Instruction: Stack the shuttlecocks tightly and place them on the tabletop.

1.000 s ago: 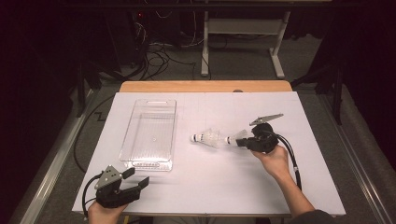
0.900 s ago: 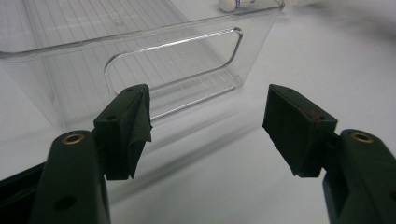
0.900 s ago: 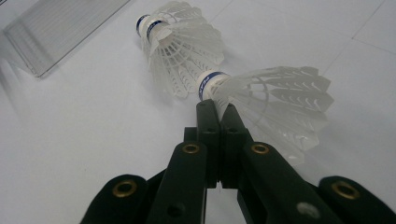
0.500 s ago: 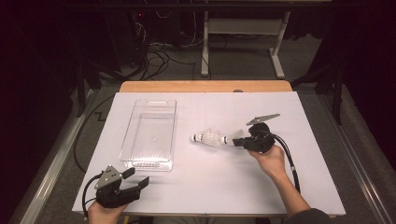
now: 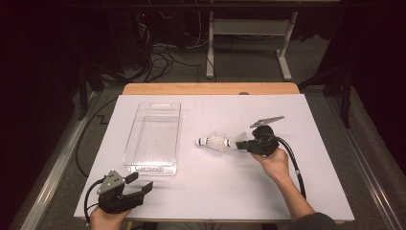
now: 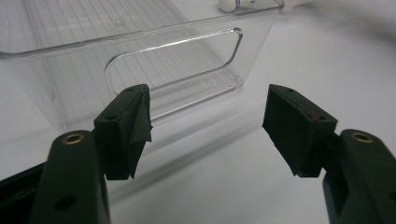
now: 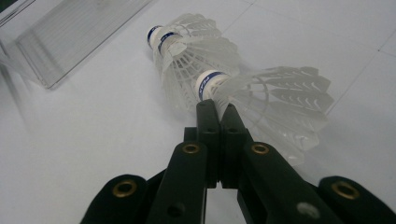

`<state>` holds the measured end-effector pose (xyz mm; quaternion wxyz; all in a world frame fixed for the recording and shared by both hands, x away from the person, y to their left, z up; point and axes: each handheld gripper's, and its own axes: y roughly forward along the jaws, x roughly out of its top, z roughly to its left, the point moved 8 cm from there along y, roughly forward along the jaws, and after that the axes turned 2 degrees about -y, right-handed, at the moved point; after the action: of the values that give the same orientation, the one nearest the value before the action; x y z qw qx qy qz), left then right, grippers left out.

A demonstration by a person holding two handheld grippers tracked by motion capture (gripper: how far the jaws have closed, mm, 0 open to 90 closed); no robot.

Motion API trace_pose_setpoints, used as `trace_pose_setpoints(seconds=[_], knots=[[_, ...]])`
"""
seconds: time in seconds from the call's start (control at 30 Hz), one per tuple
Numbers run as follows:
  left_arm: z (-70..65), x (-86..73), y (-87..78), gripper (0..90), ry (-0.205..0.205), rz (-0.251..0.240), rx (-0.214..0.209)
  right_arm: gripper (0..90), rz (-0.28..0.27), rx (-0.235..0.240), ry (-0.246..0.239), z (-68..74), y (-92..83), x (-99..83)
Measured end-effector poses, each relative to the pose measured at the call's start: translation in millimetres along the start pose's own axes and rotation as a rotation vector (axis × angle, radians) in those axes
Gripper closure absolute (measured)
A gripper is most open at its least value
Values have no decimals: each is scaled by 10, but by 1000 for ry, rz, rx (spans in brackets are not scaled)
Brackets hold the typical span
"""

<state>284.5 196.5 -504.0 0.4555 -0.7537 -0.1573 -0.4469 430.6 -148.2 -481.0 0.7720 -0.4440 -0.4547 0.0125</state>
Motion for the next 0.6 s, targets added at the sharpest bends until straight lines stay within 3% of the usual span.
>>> trace_pose_setpoints(seconds=[0.6], knots=[[-1, -2, 0, 331, 2, 2, -1, 900, -10, 19, 6, 43, 96, 45]])
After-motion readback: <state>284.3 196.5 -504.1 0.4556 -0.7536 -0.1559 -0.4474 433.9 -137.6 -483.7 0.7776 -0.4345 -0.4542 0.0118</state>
